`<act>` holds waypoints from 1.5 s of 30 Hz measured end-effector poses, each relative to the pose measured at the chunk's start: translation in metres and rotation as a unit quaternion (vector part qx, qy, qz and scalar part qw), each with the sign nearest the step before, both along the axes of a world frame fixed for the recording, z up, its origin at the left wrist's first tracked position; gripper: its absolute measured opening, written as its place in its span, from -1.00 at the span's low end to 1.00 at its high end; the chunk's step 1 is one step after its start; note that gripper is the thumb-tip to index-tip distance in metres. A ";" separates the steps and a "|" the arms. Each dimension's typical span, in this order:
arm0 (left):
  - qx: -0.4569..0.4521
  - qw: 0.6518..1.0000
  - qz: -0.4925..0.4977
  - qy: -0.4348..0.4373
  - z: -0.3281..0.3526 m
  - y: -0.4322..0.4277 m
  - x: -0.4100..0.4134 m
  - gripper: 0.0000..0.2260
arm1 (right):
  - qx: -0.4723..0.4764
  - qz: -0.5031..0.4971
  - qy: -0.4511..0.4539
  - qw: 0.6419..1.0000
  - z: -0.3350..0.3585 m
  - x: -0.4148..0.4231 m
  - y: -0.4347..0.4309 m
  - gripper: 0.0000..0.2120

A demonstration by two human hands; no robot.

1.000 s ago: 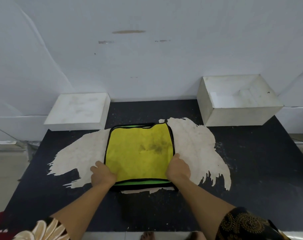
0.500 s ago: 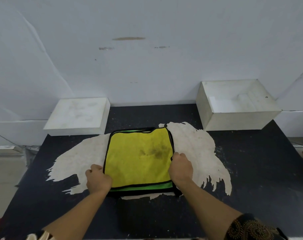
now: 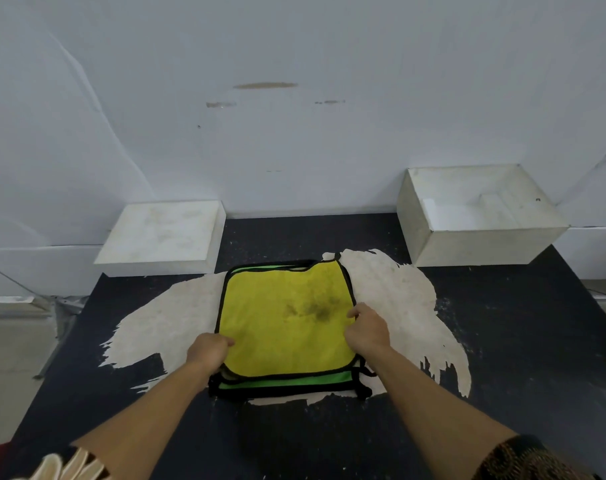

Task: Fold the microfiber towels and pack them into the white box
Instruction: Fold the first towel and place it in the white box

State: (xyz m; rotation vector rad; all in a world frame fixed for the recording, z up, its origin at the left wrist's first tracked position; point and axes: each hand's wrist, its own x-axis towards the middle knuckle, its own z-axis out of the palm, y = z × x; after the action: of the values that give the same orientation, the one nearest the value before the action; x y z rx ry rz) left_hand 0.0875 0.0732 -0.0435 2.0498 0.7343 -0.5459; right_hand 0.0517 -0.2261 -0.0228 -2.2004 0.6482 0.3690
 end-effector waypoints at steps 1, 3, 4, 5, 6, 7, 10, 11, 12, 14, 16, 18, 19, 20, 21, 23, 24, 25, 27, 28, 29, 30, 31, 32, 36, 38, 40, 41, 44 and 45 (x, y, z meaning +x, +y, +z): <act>0.001 1.000 -0.002 -0.009 0.001 0.001 0.002 -0.81 | 0.033 -0.009 0.013 0.999 -0.002 0.001 -0.001 -0.71; 0.000 1.000 -0.012 -0.025 0.004 0.001 0.004 -0.86 | 0.137 -0.065 0.042 0.987 -0.004 0.001 0.000 -0.69; -0.004 0.999 -0.018 -0.034 0.006 0.000 0.005 -0.84 | 0.177 -0.096 0.045 0.978 -0.005 0.001 0.000 -0.72; -0.012 0.999 -0.021 -0.045 0.007 -0.001 0.006 -0.83 | 0.202 -0.122 0.038 0.971 -0.006 0.001 -0.001 -0.78; -0.015 0.998 -0.021 -0.059 0.010 -0.001 0.006 -0.85 | 0.217 -0.138 0.028 0.966 -0.006 0.001 -0.002 -0.83; -0.007 0.997 -0.021 -0.073 0.012 -0.002 0.006 -0.91 | 0.231 -0.152 0.015 0.961 -0.007 0.002 -0.002 -0.89; 0.053 0.993 -0.026 -0.106 0.016 -0.002 0.009 -0.92 | 0.172 -0.156 -0.025 0.972 -0.010 0.008 -0.004 -0.89; 0.069 0.990 -0.027 -0.118 0.017 -0.002 0.010 -0.89 | 0.153 -0.155 -0.034 0.975 -0.010 0.010 -0.004 -0.88; 0.075 0.988 -0.027 -0.130 0.018 -0.003 0.011 -0.88 | 0.148 -0.156 -0.039 0.976 -0.010 0.012 -0.004 -0.86; 0.069 0.987 -0.019 -0.147 0.019 -0.007 0.012 -0.91 | 0.153 -0.156 -0.046 0.975 -0.010 0.015 -0.004 -0.83; 0.067 0.986 -0.008 -0.151 0.021 -0.009 0.013 -0.91 | 0.142 -0.153 -0.049 0.977 -0.010 0.018 -0.004 -0.85; 0.057 0.988 -0.021 -0.145 0.020 -0.010 0.016 -0.85 | 0.128 -0.145 -0.034 0.980 -0.010 0.022 -0.004 -0.84; 0.040 0.989 -0.038 -0.136 0.019 -0.010 0.017 -0.77 | 0.131 -0.143 -0.019 0.981 -0.008 0.024 -0.004 -0.78; 0.016 0.991 -0.053 -0.122 0.018 -0.009 0.018 -0.68 | 0.139 -0.140 -0.004 0.980 -0.006 0.025 -0.003 -0.72; -0.006 0.992 -0.065 -0.106 0.017 -0.008 0.020 -0.62 | 0.152 -0.139 0.009 0.979 -0.003 0.027 -0.003 -0.68; -0.036 0.993 -0.071 -0.082 0.017 -0.005 0.025 -0.58 | 0.184 -0.148 0.021 0.971 0.001 0.030 -0.002 -0.66; -0.045 0.994 -0.067 -0.074 0.016 -0.004 0.028 -0.57 | 0.194 -0.156 0.022 0.968 0.001 0.032 -0.002 -0.68; -0.051 0.995 -0.061 -0.068 0.016 -0.002 0.031 -0.59 | 0.199 -0.167 0.022 0.965 0.002 0.033 -0.002 -0.72; -0.052 0.995 -0.051 -0.072 0.016 0.002 0.035 -0.66 | 0.194 -0.185 0.014 0.963 -0.001 0.036 -0.002 -0.82; -0.050 0.994 -0.051 -0.083 0.015 0.003 0.037 -0.71 | 0.180 -0.187 0.008 0.966 -0.002 0.036 -0.002 -0.83; -0.048 0.993 -0.052 -0.096 0.015 0.005 0.038 -0.74 | 0.168 -0.186 0.003 0.968 -0.002 0.036 -0.001 -0.79; -0.046 0.991 -0.055 -0.110 0.014 0.007 0.038 -0.76 | 0.162 -0.187 -0.002 0.969 -0.002 0.037 -0.001 -0.77; -0.042 0.990 -0.055 -0.122 0.013 0.008 0.039 -0.76 | 0.164 -0.189 -0.008 0.968 -0.003 0.037 0.000 -0.79; -0.035 0.989 -0.055 -0.132 0.013 0.010 0.040 -0.75 | 0.166 -0.191 -0.013 0.968 -0.004 0.037 0.001 -0.83; -0.029 0.987 -0.065 -0.142 0.013 0.012 0.045 -0.56 | 0.147 -0.190 -0.012 0.971 -0.004 0.040 0.001 -0.82; -0.037 0.987 -0.077 -0.140 0.015 0.012 0.047 -0.49 | 0.178 -0.199 -0.009 0.964 0.001 0.040 0.002 -0.71; -0.047 0.986 -0.085 -0.135 0.019 0.012 0.049 -0.47 | 0.228 -0.219 -0.005 0.949 0.004 0.041 0.002 -0.70; -0.052 0.986 -0.085 -0.135 0.022 0.012 0.050 -0.46 | 0.250 -0.231 -0.007 0.940 0.007 0.041 0.003 -0.71; -0.069 0.983 -0.072 -0.151 0.036 0.010 0.053 -0.49 | 0.272 -0.266 -0.054 0.923 0.017 0.042 0.001 -0.79; -0.071 0.981 -0.069 -0.166 0.043 0.008 0.056 -0.50 | 0.271 -0.273 -0.079 0.920 0.021 0.043 -0.001 -0.79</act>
State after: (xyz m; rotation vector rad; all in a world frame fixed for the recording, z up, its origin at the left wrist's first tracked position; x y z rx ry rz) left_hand 0.1438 0.0808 -0.0009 1.9998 0.3470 -0.3116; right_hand 0.0952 -0.2273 -0.0017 -1.4324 0.9082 0.0586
